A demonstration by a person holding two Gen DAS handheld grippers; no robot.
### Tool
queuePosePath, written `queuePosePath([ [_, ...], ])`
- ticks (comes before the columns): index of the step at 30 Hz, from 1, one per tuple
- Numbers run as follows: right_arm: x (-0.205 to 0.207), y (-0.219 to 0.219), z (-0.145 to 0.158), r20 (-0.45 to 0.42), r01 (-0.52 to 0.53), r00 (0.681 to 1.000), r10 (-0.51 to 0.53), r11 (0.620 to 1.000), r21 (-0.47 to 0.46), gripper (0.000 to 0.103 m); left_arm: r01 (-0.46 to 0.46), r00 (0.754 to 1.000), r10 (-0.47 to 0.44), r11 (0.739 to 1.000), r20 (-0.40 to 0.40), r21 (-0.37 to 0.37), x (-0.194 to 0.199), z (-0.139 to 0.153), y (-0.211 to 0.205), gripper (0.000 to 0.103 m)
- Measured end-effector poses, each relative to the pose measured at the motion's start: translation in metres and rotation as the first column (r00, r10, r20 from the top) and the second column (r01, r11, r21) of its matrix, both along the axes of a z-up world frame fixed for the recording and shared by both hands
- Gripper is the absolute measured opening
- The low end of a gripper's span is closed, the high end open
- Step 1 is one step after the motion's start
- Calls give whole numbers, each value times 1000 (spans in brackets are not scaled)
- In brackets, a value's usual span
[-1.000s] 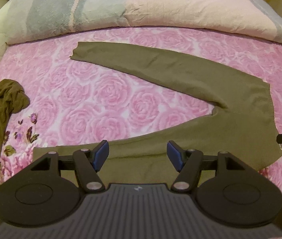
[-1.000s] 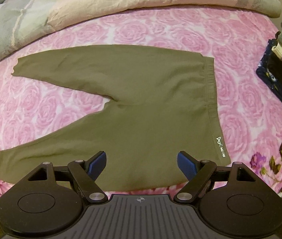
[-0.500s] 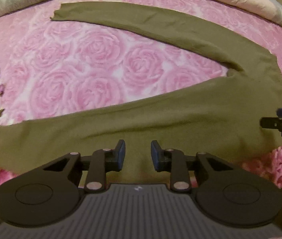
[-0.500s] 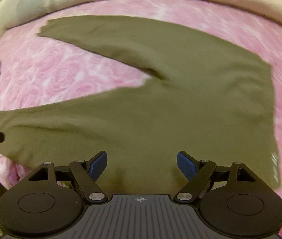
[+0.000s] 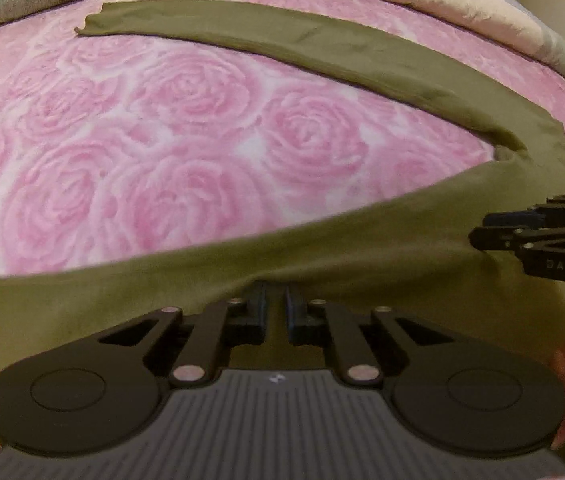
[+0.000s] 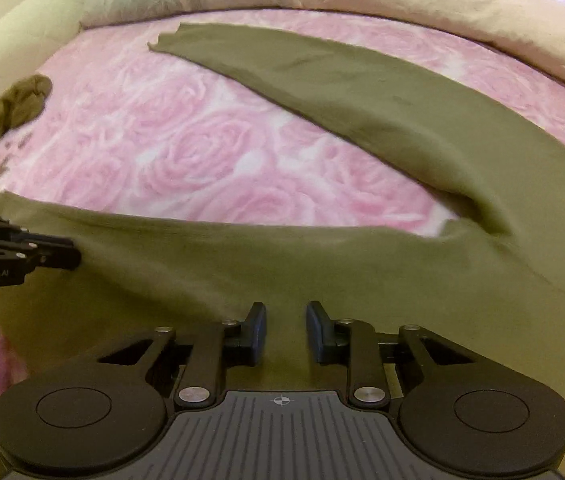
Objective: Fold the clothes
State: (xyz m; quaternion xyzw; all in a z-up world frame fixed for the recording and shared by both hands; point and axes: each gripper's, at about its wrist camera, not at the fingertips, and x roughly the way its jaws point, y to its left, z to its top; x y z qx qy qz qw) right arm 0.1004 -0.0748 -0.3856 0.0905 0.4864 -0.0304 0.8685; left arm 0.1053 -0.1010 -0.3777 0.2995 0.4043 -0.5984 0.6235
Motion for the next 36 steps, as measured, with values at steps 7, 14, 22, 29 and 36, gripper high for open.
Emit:
queuePosePath([
  [7, 49, -5, 2, 48, 47, 998, -47, 999, 0, 28, 42, 999, -42, 997, 1, -68, 18, 15, -16, 7],
  [14, 35, 7, 13, -4, -65, 998, 66, 995, 74, 28, 102, 994, -102, 995, -27, -11, 46, 23, 7, 10],
  [22, 68, 34, -9, 15, -109, 994, 108, 993, 51, 28, 25, 998, -29, 997, -51, -71, 44, -1, -27, 13],
  [29, 69, -20, 22, 59, 107, 992, -107, 994, 5, 28, 32, 1000, -32, 997, 0, -68, 59, 22, -52, 12],
  [36, 40, -132, 42, -30, 298, 954, -298, 954, 4, 28, 172, 985, -173, 983, 1, -65, 46, 39, -104, 21],
])
